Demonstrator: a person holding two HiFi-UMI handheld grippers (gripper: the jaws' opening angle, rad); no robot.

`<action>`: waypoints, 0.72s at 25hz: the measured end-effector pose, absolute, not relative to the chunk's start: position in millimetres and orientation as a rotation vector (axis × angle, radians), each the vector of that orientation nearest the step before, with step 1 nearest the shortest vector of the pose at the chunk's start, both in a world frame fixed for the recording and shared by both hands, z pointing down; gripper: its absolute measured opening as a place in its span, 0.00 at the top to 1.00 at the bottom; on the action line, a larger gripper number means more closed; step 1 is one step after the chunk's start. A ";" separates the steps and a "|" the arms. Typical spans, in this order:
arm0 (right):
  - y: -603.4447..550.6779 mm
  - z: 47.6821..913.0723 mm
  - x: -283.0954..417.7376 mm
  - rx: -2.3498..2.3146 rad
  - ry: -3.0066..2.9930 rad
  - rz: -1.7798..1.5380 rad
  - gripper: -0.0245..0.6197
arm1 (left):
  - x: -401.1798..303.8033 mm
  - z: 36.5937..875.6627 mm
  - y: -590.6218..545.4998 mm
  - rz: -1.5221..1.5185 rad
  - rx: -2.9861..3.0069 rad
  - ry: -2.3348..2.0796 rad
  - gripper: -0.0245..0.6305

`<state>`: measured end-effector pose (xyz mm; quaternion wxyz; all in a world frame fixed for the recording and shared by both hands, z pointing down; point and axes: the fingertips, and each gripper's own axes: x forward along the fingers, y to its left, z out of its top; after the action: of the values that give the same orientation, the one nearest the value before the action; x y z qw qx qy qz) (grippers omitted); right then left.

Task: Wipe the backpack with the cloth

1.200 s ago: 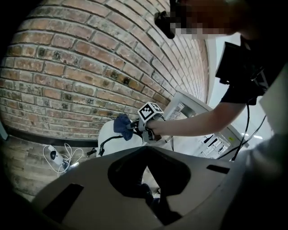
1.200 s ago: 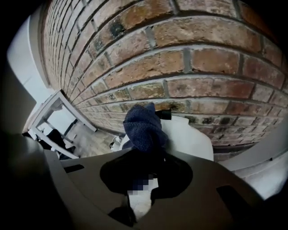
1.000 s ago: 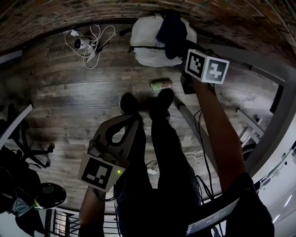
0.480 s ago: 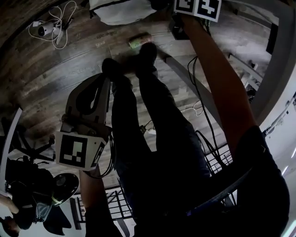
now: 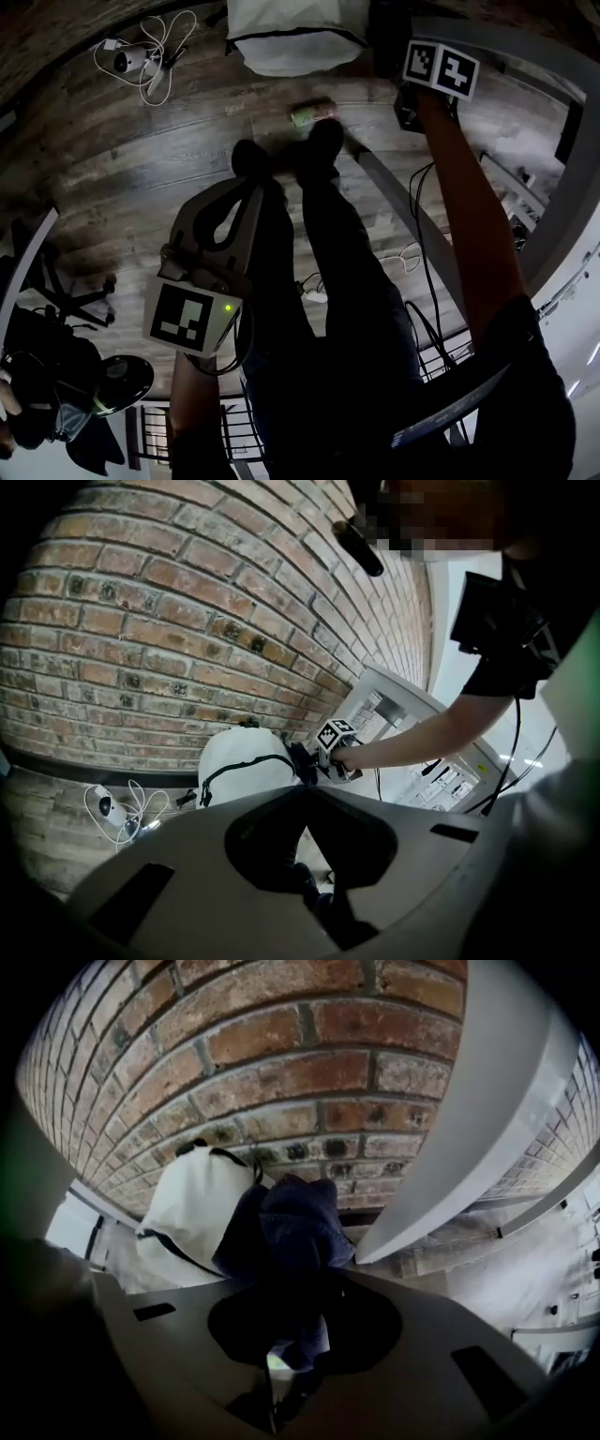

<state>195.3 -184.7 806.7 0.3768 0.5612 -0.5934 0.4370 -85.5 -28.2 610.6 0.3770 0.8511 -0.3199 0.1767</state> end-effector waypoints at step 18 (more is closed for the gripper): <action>-212.1 788.9 162.6 1.451 -1.610 1.147 0.85 | -96.3 639.6 -55.2 0.560 2.138 -0.831 0.96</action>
<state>162.6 -212.1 788.9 0.3377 0.5570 -0.6180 0.4403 -96.3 -55.2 639.6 0.3805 0.8374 -0.3253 0.2194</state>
